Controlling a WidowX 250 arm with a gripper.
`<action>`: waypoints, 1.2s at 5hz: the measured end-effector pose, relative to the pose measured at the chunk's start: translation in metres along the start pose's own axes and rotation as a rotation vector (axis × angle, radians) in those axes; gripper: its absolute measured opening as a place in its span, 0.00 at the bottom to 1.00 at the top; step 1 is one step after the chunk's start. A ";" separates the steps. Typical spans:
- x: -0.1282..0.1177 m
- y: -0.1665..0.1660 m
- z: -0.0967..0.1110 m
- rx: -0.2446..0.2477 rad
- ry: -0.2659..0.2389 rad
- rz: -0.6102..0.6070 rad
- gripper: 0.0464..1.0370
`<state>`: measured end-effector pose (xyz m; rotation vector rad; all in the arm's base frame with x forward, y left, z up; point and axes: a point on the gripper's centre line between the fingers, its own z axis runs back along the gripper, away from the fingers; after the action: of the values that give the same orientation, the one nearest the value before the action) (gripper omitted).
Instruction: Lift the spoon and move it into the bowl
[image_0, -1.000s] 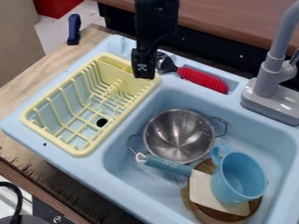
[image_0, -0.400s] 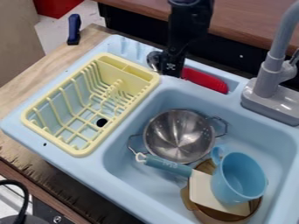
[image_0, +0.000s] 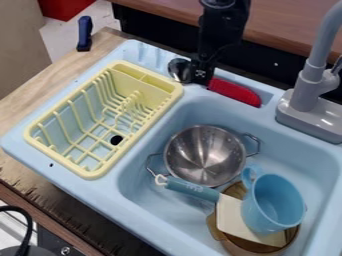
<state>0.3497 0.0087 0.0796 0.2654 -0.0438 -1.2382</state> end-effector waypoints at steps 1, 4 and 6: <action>-0.002 0.003 -0.003 0.041 0.032 0.004 0.96; 0.007 -0.006 -0.017 0.004 0.018 -0.077 0.96; 0.010 -0.013 -0.018 0.011 -0.061 -0.223 0.95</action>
<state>0.3442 -0.0012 0.0585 0.2474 -0.0750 -1.4681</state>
